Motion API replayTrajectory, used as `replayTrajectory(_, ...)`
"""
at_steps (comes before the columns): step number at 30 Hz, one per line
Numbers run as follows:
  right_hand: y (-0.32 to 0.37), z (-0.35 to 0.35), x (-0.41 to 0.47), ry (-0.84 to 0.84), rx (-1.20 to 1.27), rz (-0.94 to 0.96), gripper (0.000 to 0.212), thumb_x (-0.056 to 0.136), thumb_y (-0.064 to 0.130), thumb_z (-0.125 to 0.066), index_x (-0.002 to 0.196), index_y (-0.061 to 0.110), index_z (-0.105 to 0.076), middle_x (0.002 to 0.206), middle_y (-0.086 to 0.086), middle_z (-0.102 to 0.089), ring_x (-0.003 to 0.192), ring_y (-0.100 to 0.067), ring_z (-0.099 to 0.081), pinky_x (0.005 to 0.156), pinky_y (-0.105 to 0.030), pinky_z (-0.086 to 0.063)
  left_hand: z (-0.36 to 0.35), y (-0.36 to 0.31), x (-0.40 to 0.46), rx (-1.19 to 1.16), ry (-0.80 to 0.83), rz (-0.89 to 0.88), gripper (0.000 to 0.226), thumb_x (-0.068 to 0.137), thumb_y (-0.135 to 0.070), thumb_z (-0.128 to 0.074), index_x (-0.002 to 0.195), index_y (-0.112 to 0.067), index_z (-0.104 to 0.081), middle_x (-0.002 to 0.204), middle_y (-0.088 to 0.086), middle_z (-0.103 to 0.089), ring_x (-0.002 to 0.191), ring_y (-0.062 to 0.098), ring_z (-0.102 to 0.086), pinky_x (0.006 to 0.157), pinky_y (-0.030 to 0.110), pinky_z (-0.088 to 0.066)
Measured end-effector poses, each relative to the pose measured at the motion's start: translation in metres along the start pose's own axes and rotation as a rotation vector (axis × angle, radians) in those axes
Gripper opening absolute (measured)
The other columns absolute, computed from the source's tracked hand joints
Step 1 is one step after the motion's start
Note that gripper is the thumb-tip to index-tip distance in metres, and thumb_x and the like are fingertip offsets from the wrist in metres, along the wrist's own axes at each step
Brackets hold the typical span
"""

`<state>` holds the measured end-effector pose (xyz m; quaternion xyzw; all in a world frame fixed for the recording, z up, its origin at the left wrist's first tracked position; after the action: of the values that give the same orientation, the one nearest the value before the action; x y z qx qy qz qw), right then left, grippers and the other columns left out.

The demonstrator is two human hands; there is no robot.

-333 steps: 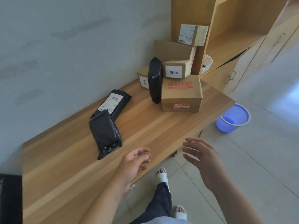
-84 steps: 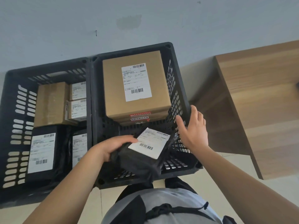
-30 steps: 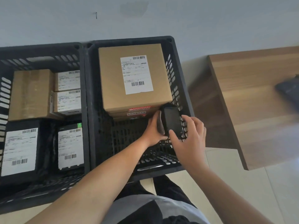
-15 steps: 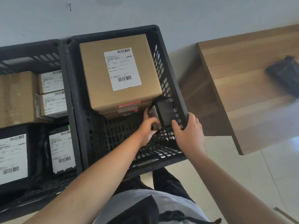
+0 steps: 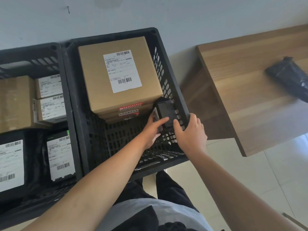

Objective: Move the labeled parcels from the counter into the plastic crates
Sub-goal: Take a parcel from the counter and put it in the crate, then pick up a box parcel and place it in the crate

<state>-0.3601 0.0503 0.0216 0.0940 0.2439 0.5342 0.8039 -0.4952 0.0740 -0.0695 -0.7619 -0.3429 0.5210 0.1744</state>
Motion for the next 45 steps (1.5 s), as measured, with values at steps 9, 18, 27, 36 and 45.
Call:
replayTrajectory(9,-0.013,0.015,-0.012,-0.063,0.389,-0.023,0.044,0.1,0.039,-0.064,0.14,0.024,-0.053,0.131,0.007,-0.058,0.116,-0.009,-0.053,0.103,-0.034,-0.047,0.005,-0.017,-0.018,0.111,-0.104,-0.029,0.082,0.089,-0.041,-0.079,0.157,-0.024,-0.037,0.151,-0.001,-0.053,0.139,0.022,-0.05,0.113,0.04,-0.035)
replayTrajectory(18,-0.058,0.063,-0.068,-0.195,0.861,-0.279,0.019,0.1,0.019,-0.065,0.116,0.028,-0.068,0.115,0.01,-0.069,0.111,-0.011,-0.065,0.094,-0.038,-0.055,-0.032,-0.059,-0.089,0.359,-0.202,-0.309,0.012,0.099,-0.02,-0.064,0.101,-0.029,-0.072,0.104,-0.005,-0.073,0.103,0.014,-0.069,0.091,0.031,-0.058)
replayTrajectory(27,-0.135,0.152,-0.06,-0.304,1.129,-0.235,0.017,0.097,0.011,-0.067,0.105,0.024,-0.076,0.095,0.012,-0.075,0.091,-0.01,-0.072,0.089,-0.039,-0.061,-0.186,-0.048,-0.121,0.451,0.056,-0.333,0.013,0.1,-0.015,-0.065,0.102,-0.022,-0.076,0.102,0.0,-0.077,0.096,0.015,-0.074,0.086,0.029,-0.061)
replayTrajectory(36,-0.305,0.248,-0.044,-0.419,1.301,-0.263,0.02,0.097,0.008,-0.067,0.102,0.024,-0.076,0.094,0.016,-0.076,0.089,-0.003,-0.072,0.084,-0.033,-0.058,-0.378,0.047,-0.108,0.563,0.175,-0.248,0.011,0.1,-0.015,-0.065,0.103,-0.015,-0.076,0.096,0.004,-0.078,0.093,0.021,-0.073,0.088,0.038,-0.06)
replayTrajectory(45,-0.438,0.302,-0.03,-0.571,1.449,-0.445,0.016,0.099,0.005,-0.063,0.103,0.014,-0.076,0.103,-0.008,-0.074,0.099,-0.024,-0.07,0.086,-0.039,-0.058,-0.494,0.103,-0.071,0.695,0.257,-0.159,0.011,0.1,-0.015,-0.066,0.101,-0.016,-0.077,0.101,0.01,-0.078,0.09,0.022,-0.073,0.089,0.04,-0.06)
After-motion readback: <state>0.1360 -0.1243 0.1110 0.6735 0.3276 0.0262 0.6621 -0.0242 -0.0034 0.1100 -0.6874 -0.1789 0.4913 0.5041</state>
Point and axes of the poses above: each hand's wrist, its own x-axis towards the middle knuckle, its own z-axis out of the back of the hand, y = z × x, the point moved 2 cm from there along x, towards the middle knuckle
